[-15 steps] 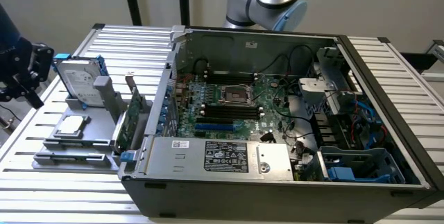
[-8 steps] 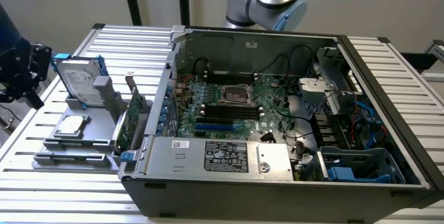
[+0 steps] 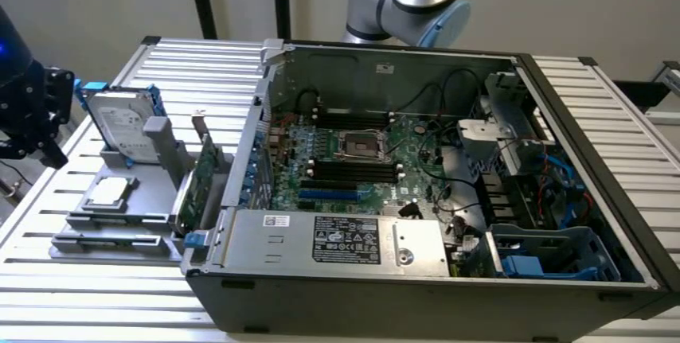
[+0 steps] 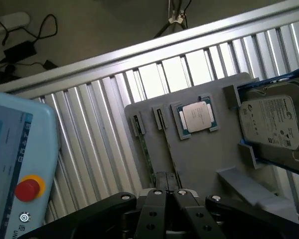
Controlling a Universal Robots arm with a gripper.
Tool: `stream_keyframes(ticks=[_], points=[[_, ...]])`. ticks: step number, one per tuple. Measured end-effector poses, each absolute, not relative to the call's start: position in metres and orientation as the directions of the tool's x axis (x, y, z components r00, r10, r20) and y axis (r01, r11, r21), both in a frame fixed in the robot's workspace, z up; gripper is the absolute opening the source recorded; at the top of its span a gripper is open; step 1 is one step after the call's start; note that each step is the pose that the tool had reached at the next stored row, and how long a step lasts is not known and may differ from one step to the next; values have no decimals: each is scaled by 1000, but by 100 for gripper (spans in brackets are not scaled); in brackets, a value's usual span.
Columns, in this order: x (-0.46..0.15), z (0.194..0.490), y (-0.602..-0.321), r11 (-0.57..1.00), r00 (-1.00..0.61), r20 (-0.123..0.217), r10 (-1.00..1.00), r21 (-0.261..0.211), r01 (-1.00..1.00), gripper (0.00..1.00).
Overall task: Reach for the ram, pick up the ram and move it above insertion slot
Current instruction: 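Pick up the ram and move it above insertion slot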
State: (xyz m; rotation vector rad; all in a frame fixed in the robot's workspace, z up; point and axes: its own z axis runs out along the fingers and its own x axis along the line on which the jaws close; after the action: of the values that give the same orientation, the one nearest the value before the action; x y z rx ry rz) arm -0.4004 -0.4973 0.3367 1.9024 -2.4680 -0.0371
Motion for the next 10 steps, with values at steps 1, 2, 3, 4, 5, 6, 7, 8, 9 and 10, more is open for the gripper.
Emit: stream_keyframes(ticks=[1, 2, 3, 4, 5, 6, 7, 8, 9, 10], points=[[-400, 337, -497, 236, -236, 5, -972, 34, -971, 11], [-400, 336, -497, 222, -221, 5, -975, 33, -975, 11], [-400, 336, -497, 211, -211, 5, -978, 32, -977, 11], [-400, 336, -497, 202, -202, 4, -979, 30, -979, 11], [-400, 336, -497, 194, -194, 4, -981, 29, -980, 11], [-400, 336, -497, 190, -190, 4, -982, 28, -981, 11], [-400, 336, -497, 189, -189, 4, -982, 28, -982, 11], [-400, 336, -497, 188, -188, 4, -982, 28, -982, 11], [-400, 336, -497, 188, -188, 4, -982, 28, -982, 12], [-400, 336, -497, 188, -188, 4, -982, 28, -982, 12]])
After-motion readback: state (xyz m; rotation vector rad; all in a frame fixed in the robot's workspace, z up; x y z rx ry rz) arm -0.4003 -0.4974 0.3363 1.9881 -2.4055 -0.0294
